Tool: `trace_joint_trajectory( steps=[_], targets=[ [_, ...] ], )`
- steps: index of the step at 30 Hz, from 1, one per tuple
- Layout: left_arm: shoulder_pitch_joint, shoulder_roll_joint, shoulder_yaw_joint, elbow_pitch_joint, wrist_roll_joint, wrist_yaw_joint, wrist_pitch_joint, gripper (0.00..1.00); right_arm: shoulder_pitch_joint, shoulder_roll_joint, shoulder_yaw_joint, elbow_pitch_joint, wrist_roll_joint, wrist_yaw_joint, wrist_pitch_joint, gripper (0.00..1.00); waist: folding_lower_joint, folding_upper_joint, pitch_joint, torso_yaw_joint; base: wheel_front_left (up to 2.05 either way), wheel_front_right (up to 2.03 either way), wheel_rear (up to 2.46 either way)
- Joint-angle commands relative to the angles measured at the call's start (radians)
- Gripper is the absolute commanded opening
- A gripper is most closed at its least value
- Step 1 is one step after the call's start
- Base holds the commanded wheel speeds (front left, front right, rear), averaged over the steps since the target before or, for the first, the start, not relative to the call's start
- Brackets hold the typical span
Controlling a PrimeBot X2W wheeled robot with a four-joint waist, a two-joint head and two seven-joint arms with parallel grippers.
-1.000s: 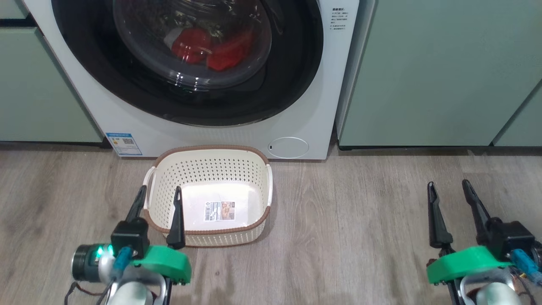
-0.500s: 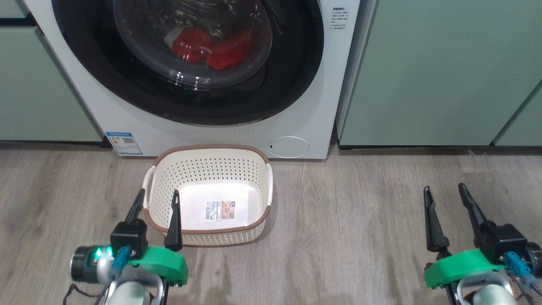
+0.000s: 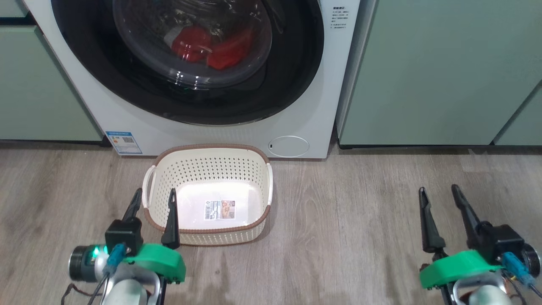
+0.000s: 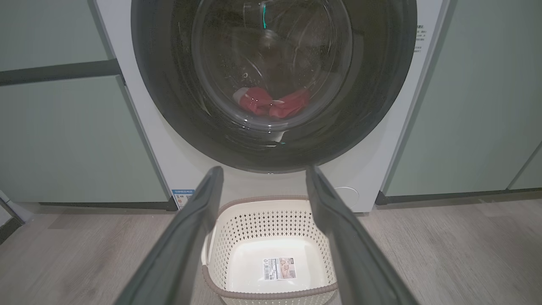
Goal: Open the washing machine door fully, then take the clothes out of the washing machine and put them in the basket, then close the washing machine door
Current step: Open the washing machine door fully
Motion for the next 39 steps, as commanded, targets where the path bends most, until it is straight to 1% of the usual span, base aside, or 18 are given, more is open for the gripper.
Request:
trace_joint_trajectory(
  steps=[1,3,6,7,9,12,13,15,17,20,22,25,27,31,34,39],
  targets=[
    [-0.053,0.000,0.034,-0.023,0.002,-0.007,-0.007,1.00,-0.047,-0.005,0.025,-0.017,0.041,-0.001,-0.010,0.00,0.0000,0.0000,0.002,0.001,0.00,0.00,0.00],
    [-0.054,-0.001,0.035,-0.019,0.002,-0.010,-0.007,1.00,-0.061,-0.005,0.021,0.001,0.105,-0.001,-0.010,0.00,0.0000,0.0000,0.005,0.002,0.00,0.00,0.00],
    [-0.055,-0.002,0.033,-0.011,-0.002,-0.017,-0.007,1.00,-0.097,-0.005,-0.003,0.043,0.277,-0.001,-0.010,0.00,0.0000,0.0000,0.015,0.010,0.00,0.00,0.00],
    [-0.055,-0.002,0.033,-0.011,-0.002,-0.017,-0.007,1.00,-0.097,-0.005,-0.003,0.043,0.277,-0.001,-0.010,0.00,0.0000,0.0000,0.015,0.010,0.00,0.00,0.00],
    [-0.058,-0.003,0.030,-0.008,-0.006,-0.022,-0.007,1.00,-0.132,-0.005,-0.026,0.073,0.391,-0.001,-0.010,0.00,0.0000,0.0000,0.023,0.018,0.00,0.00,0.00],
    [-0.058,-0.003,0.023,-0.005,-0.015,-0.029,-0.007,1.00,-0.194,-0.005,-0.052,0.114,0.517,-0.001,-0.010,0.00,0.0000,0.0000,0.034,0.032,0.00,0.00,0.00],
    [-0.058,-0.003,0.019,-0.004,-0.020,-0.029,-0.007,1.00,-0.215,-0.015,-0.056,0.130,0.562,-0.001,-0.010,0.00,0.0000,0.0000,0.038,0.038,0.00,0.00,0.00],
    [-0.061,-0.004,0.010,-0.003,-0.033,-0.027,-0.007,1.00,-0.260,-0.048,-0.047,0.165,0.690,-0.001,-0.010,0.00,0.0000,0.0000,0.054,0.053,0.00,0.00,0.00],
    [-0.066,-0.004,0.000,-0.004,-0.046,-0.025,-0.007,1.00,-0.308,-0.096,-0.023,0.199,0.835,-0.001,-0.010,0.00,0.0000,0.0000,0.073,0.068,0.00,0.00,0.00],
    [-0.080,-0.004,-0.014,-0.002,-0.064,-0.021,-0.007,1.00,-0.380,-0.192,0.042,0.236,1.052,-0.001,0.002,0.00,0.0000,0.0000,0.111,0.095,0.00,0.00,0.00],
    [-0.094,-0.004,-0.022,-0.004,-0.077,-0.017,-0.007,1.00,-0.428,-0.246,0.074,0.240,1.179,-0.001,0.055,0.00,0.0000,0.0000,0.142,0.111,0.00,0.00,0.00],
    [-0.112,-0.004,-0.032,-0.009,-0.095,-0.010,-0.007,1.00,-0.501,-0.301,0.093,0.254,1.328,-0.001,0.152,0.00,0.0000,0.0000,0.189,0.130,0.00,0.00,0.00],
    [-0.126,-0.004,-0.044,-0.013,-0.108,-0.007,-0.007,1.00,-0.553,-0.327,0.092,0.276,1.398,-0.001,0.215,0.00,0.0000,0.0000,0.223,0.145,0.00,0.00,0.00],
    [-0.155,-0.004,-0.067,-0.021,-0.134,0.002,-0.007,1.00,-0.656,-0.353,0.066,0.310,1.510,-0.001,0.343,0.00,0.0000,0.0000,0.282,0.172,0.00,0.00,0.00],
    [-0.175,-0.004,-0.086,-0.028,-0.150,0.009,-0.007,1.00,-0.730,-0.373,0.047,0.325,1.553,-0.001,0.430,0.00,0.0000,0.0000,0.322,0.189,0.00,0.00,0.00],
    [-0.206,-0.004,-0.119,-0.038,-0.176,0.022,-0.007,1.00,-0.836,-0.397,0.036,0.345,1.581,-0.001,0.560,0.00,0.0000,0.0000,0.380,0.210,0.00,0.00,0.00]
  ],
)
